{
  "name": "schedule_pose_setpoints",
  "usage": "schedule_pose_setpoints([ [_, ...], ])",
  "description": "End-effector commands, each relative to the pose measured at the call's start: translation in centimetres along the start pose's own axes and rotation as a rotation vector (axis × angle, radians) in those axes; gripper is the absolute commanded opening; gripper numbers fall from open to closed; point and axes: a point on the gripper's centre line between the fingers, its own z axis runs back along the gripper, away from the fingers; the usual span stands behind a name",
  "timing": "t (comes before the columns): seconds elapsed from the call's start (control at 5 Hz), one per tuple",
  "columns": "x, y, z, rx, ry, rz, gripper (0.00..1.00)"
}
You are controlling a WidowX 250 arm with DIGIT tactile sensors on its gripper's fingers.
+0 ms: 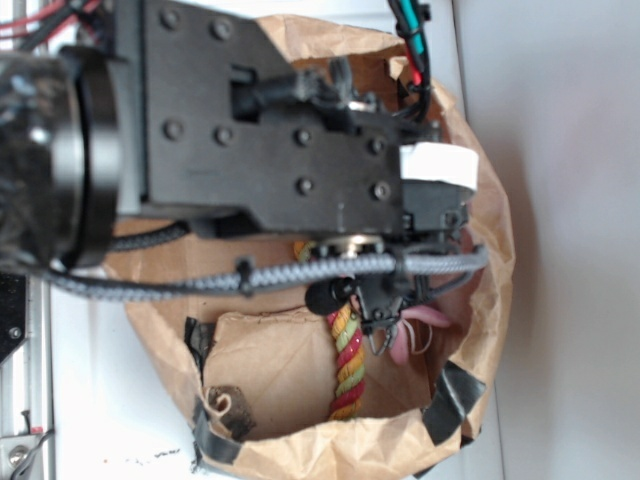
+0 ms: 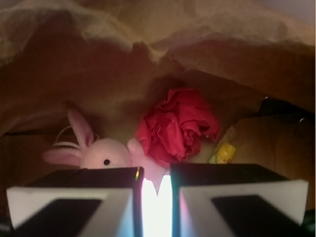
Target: Grab the red paper.
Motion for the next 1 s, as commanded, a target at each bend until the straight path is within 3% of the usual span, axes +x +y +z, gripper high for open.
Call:
schedule_pose_setpoints([
  [0.0,1.7,0.7,1.2,0.024,-0.080,0.011,1.00],
  [0.8,2.3,-0.4,-2.2,0.046,-0.049,-0.003,1.00],
])
